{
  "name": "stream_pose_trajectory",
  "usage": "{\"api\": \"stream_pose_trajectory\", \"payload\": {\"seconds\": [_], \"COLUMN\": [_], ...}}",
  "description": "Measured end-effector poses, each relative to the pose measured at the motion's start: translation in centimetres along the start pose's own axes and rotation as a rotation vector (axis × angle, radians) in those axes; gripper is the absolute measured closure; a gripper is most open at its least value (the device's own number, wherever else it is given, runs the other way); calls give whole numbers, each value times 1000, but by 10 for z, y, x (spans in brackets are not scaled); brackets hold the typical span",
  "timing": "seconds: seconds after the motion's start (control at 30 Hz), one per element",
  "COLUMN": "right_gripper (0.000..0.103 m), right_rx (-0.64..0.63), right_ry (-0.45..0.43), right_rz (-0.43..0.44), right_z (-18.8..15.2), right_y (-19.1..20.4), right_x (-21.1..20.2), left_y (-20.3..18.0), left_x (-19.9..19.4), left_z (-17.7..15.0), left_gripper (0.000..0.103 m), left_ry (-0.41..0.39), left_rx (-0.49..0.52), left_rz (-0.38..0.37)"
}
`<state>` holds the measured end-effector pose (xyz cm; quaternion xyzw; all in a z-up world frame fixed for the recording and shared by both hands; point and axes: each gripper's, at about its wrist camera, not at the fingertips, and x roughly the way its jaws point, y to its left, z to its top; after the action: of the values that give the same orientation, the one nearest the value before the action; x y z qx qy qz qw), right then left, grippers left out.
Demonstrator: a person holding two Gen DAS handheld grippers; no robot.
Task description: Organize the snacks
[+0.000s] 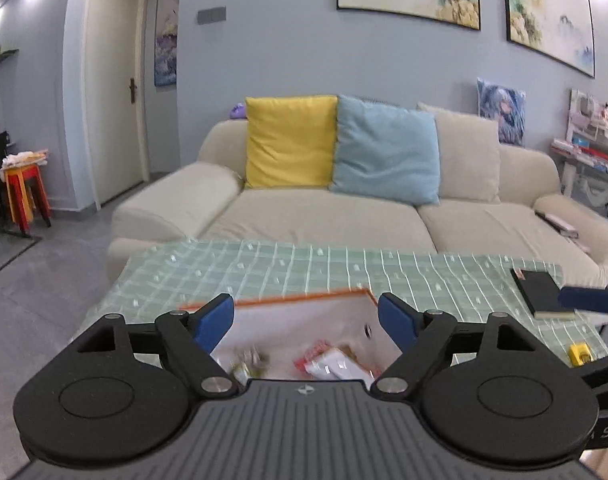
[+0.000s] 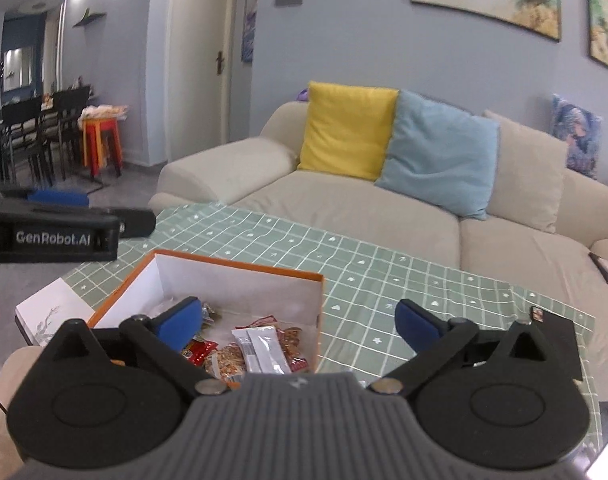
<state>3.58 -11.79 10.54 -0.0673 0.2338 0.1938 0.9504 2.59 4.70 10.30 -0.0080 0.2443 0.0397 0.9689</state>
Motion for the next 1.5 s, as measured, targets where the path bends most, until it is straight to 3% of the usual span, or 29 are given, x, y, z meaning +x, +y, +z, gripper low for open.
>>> {"api": "stream_pose_trajectory", "payload": {"seconds": [0.17,0.33,0.43,0.67,1.5], "right_gripper": [4,4,4,4,4], "right_rx": [53,96,91,111,148], "right_ry": [24,128,170,178,207], "right_rz": [-55,-96,-128,-150,-177], "right_z": [-37,-65,-72,-75,-79], "right_y": [-4,-7,-5,-9,-14], "right_x": [-22,-24,-21,-18,-10], "left_y": [-15,-27,-35,-39,-36], "left_x": [-6,-7,-8,-8,-9], "left_z": [-24,-44,-51,-65,-71], "left_gripper": [7,7,7,7,7], "left_ry": [78,142,180,237,259], "left_rx": [62,92,93,76,86], "left_rz": [53,67,55,52,53]}}
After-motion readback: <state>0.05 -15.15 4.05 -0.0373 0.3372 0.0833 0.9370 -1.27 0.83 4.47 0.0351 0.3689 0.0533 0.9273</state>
